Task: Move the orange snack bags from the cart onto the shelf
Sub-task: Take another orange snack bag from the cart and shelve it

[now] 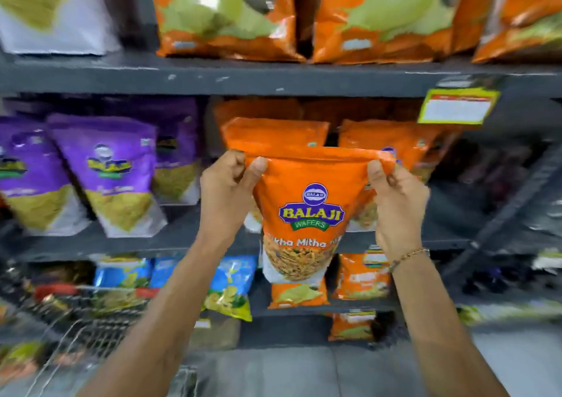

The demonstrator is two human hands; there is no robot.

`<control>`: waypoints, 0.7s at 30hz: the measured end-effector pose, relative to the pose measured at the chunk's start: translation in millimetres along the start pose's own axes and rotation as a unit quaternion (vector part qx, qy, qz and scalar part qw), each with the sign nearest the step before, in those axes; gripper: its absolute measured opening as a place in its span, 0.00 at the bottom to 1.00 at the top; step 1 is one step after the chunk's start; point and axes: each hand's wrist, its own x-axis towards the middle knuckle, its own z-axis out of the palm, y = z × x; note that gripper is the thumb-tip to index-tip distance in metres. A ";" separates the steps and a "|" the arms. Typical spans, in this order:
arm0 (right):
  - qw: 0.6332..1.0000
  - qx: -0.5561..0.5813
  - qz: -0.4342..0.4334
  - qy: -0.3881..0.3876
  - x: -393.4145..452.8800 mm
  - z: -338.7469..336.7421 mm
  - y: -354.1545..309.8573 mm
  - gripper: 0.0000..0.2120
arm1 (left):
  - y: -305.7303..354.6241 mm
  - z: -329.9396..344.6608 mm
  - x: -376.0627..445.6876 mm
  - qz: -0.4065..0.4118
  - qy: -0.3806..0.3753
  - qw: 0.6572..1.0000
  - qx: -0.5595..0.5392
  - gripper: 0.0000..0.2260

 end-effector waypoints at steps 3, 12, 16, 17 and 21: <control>0.999 0.012 0.005 0.048 28.0 -54.1 -2.8 0.08 | 11.2 63.5 4.2 0.012 -0.064 0.997 0.042 0.13; 0.992 -0.046 -0.013 0.116 130.0 -167.2 14.1 0.07 | 45.7 219.9 19.0 0.028 -0.130 0.991 0.027 0.17; 0.983 -0.133 -0.036 0.120 165.3 -187.1 24.7 0.10 | 49.7 267.2 21.4 0.019 -0.131 0.991 0.024 0.12; 0.982 -0.141 -0.037 0.118 172.4 -190.1 26.7 0.11 | 49.5 276.8 21.8 0.015 -0.133 0.991 0.030 0.11; 0.978 -0.149 -0.030 0.142 194.0 -194.7 34.5 0.15 | 48.7 310.2 26.1 0.035 -0.121 0.988 0.088 0.11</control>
